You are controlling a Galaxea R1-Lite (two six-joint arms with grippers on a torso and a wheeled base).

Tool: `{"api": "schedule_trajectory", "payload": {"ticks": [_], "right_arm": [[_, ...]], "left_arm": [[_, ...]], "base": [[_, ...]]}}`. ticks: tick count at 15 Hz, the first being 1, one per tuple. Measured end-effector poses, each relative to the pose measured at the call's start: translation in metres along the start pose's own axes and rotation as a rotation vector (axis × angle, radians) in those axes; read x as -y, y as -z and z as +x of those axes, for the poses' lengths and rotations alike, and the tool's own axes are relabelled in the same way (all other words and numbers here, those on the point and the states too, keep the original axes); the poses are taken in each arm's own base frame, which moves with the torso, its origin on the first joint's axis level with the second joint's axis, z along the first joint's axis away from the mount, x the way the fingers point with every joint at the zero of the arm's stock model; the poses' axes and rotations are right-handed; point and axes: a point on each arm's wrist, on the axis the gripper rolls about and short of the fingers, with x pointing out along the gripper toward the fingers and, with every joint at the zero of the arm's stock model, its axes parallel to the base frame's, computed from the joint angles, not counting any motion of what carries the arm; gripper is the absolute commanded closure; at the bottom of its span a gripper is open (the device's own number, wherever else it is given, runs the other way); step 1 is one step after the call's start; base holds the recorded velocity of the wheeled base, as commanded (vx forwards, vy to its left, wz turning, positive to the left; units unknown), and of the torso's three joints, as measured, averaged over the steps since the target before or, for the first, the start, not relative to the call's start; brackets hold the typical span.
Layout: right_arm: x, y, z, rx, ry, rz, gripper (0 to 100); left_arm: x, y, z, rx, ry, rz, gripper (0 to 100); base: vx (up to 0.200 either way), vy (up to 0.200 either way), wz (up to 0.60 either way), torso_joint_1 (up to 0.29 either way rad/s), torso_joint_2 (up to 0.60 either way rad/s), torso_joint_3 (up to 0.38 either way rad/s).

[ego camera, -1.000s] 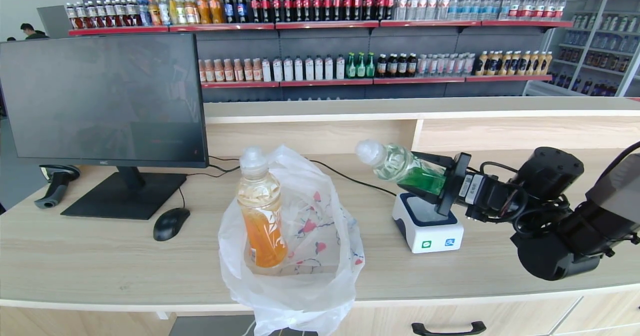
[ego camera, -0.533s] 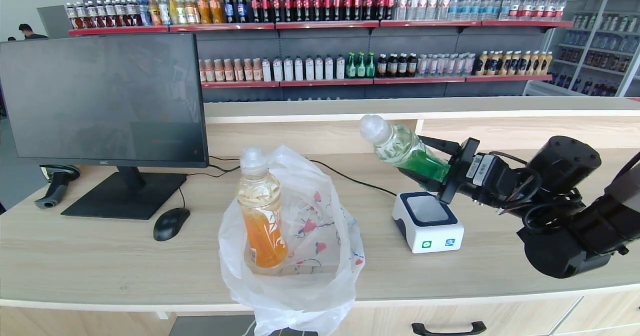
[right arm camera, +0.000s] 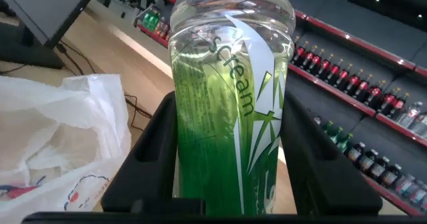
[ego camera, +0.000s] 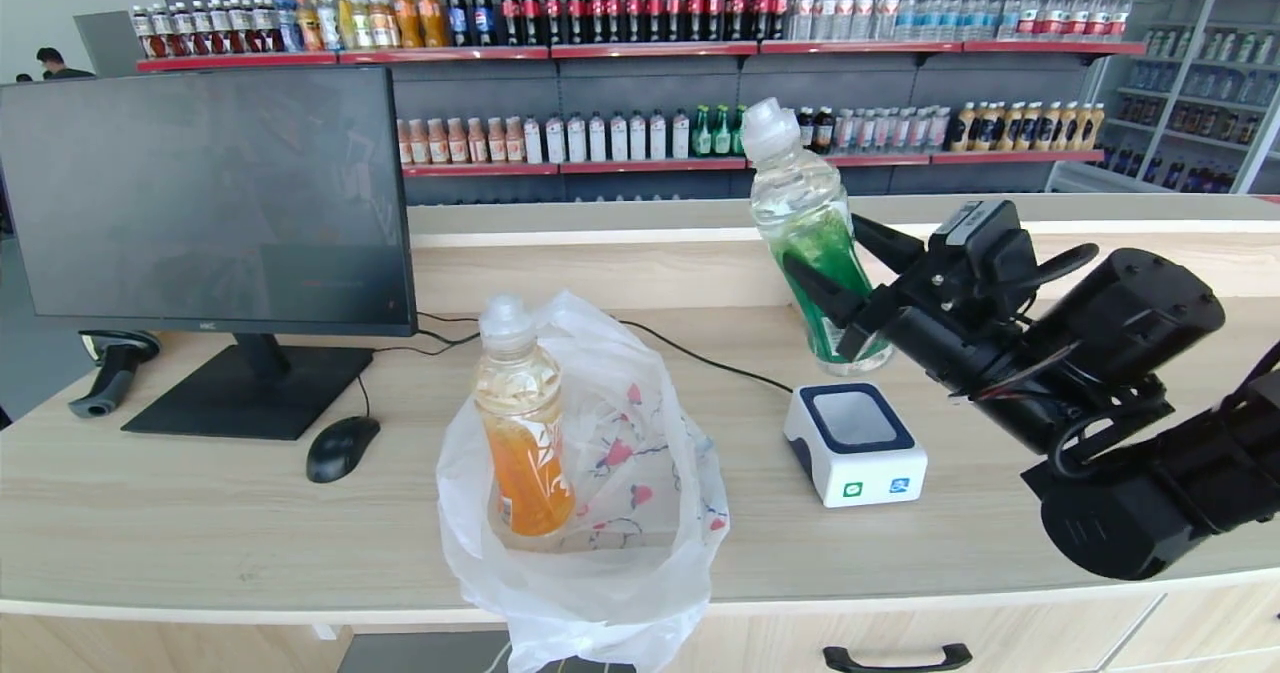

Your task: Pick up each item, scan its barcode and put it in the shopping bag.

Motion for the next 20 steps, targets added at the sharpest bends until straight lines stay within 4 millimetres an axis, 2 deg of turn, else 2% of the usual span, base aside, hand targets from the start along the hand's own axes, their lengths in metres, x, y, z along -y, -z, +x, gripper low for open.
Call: {"api": "schedule_trajectory", "payload": {"ticks": [4, 9, 15, 20], "right_arm": [[-0.024, -0.017, 0.005, -0.024, 0.146, 0.203, 100], [-0.036, -0.018, -0.001, -0.057, 0.252, 0.494, 100], [-0.033, -0.017, -0.011, -0.079, 0.264, 0.512, 100], [-0.031, -0.017, -0.011, -0.076, 0.268, 0.509, 100]], "left_arm": [[0.000, 0.000, 0.000, 0.000, 0.000, 0.000, 0], [0.000, 0.000, 0.000, 0.000, 0.000, 0.000, 0], [0.000, 0.000, 0.000, 0.000, 0.000, 0.000, 0], [0.000, 0.000, 0.000, 0.000, 0.001, 0.000, 0]], "base": [[0.000, 0.000, 0.00, 0.000, 0.00, 0.000], [0.000, 0.000, 0.00, 0.000, 0.00, 0.000], [0.000, 0.000, 0.00, 0.000, 0.00, 0.000], [-0.200, 0.000, 0.00, 0.003, 0.01, 0.002]]}}
